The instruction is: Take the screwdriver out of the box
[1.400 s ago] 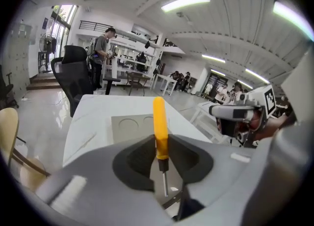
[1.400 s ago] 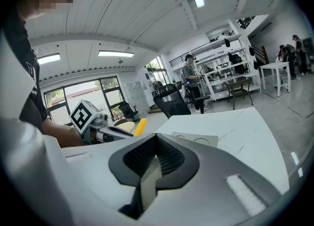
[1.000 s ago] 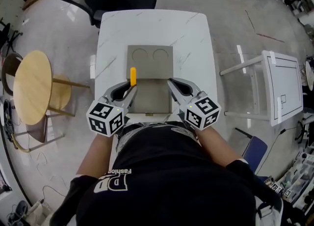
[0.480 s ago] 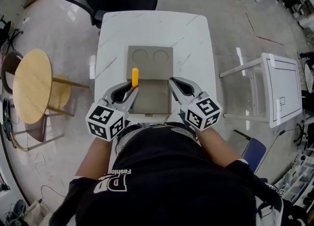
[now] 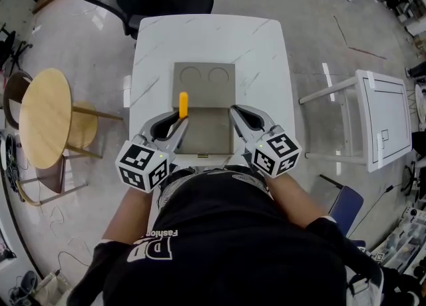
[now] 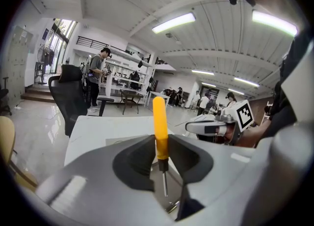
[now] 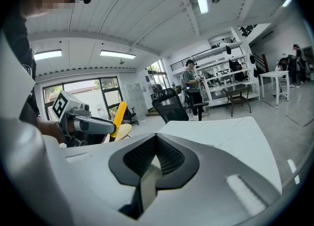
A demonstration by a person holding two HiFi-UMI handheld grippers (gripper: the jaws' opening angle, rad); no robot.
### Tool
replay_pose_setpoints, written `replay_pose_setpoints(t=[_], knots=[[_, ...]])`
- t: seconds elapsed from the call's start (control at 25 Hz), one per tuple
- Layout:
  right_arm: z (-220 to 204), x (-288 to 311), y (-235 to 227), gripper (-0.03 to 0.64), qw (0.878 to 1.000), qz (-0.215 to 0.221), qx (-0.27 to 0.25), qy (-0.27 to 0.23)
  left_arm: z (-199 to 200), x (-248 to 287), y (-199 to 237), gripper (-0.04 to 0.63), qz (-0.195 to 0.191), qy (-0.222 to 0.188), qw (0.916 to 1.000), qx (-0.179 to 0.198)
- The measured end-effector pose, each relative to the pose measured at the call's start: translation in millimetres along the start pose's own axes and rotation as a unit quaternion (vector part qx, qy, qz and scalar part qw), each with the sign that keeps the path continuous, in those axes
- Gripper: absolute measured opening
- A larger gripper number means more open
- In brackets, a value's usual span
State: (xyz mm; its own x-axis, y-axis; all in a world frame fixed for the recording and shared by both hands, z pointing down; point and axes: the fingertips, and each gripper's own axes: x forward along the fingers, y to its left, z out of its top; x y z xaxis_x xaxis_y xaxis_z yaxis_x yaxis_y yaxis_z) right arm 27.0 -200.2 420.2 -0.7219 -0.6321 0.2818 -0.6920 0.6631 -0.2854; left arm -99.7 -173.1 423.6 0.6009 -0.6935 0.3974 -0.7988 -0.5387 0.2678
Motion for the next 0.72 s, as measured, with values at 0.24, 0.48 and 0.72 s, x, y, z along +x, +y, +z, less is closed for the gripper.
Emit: replay_pose_setpoints(t=[0.24,0.48,0.72], knots=[[0.1,-1.9,1.3,-0.003,1.000,0.000,0.001,0.000,0.6,0.5,-3.0,0.144,-0.001,0.001,1.0000,0.001],[0.4,-2.9,0.8,-0.003,1.000,0.000,0.000,-0.001,1.8,1.5,-4.3,0.144,-0.002,-0.002,1.0000,0.001],[-0.4,-1.6,0.6,-0.003,1.000,0.000,-0.002,-0.003,1.6,1.3,-4.0,0.144,-0.002,-0.003,1.0000,0.002]])
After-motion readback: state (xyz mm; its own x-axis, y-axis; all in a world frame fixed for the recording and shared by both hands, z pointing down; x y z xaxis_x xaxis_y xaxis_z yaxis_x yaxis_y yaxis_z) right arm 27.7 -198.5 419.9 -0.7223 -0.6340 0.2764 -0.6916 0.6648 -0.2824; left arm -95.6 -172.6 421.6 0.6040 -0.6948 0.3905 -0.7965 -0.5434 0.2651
